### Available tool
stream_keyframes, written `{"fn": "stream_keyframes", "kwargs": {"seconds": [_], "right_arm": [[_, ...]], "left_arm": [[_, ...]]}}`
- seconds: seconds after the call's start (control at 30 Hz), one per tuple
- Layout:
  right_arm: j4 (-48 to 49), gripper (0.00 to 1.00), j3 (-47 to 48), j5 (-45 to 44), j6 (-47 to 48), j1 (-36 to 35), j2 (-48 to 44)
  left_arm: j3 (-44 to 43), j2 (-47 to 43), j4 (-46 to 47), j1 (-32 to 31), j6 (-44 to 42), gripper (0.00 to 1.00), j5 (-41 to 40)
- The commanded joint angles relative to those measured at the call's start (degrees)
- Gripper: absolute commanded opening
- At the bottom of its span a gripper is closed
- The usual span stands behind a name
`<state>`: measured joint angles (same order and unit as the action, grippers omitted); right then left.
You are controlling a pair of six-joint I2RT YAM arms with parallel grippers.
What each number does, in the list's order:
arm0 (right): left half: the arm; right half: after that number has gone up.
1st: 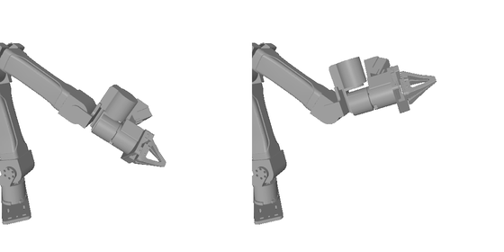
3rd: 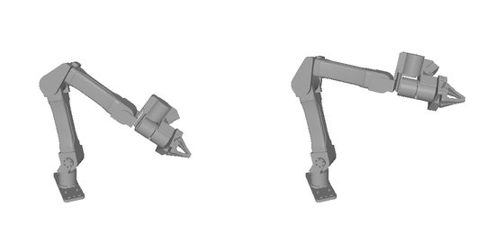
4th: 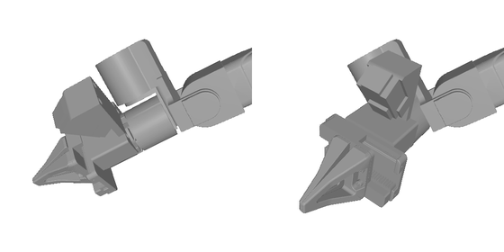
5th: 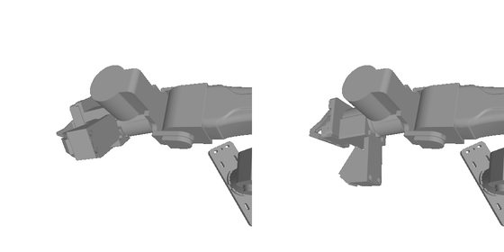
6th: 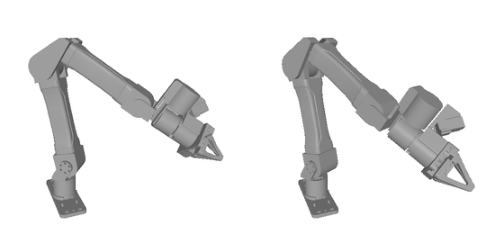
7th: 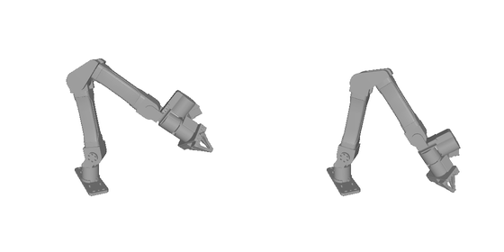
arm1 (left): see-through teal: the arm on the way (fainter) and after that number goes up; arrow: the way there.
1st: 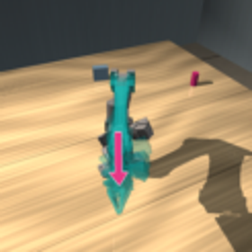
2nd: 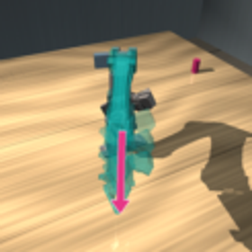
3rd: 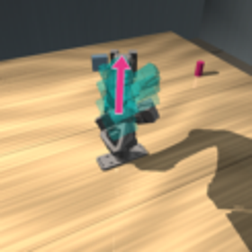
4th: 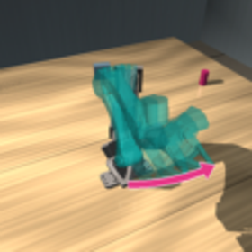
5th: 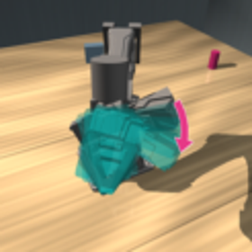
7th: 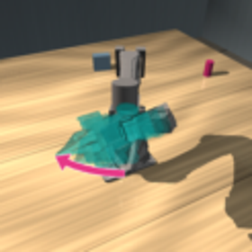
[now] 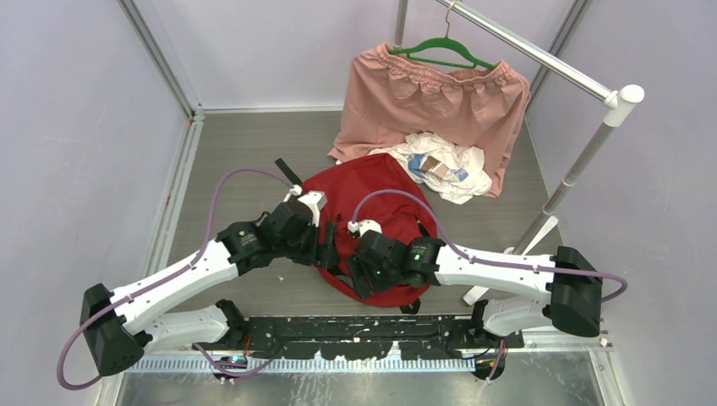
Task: Pack the student bag
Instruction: Zip the student bag at the center of the board.
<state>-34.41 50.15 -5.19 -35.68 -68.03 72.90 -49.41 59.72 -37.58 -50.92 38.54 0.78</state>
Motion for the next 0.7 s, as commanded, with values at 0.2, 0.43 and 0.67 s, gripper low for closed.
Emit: {"fn": "stream_keyframes", "kwargs": {"seconds": [0.2,0.43,0.67], "right_arm": [[7.04,0.68,-5.77,10.66,-3.72,-0.26,-2.69],[1.69,0.68,-4.18,-7.69,-4.44,1.3,-12.12],[0.67,0.69,-1.7,-16.92,-1.76,6.59,-12.43]], "left_arm": [[-3.27,3.22,-2.22,-2.35,-2.56,0.56,-8.02],[-1.36,3.58,-0.74,-2.42,-1.45,0.45,-6.36],[0.62,2.86,1.42,-2.61,-0.4,0.18,-6.78]]}}
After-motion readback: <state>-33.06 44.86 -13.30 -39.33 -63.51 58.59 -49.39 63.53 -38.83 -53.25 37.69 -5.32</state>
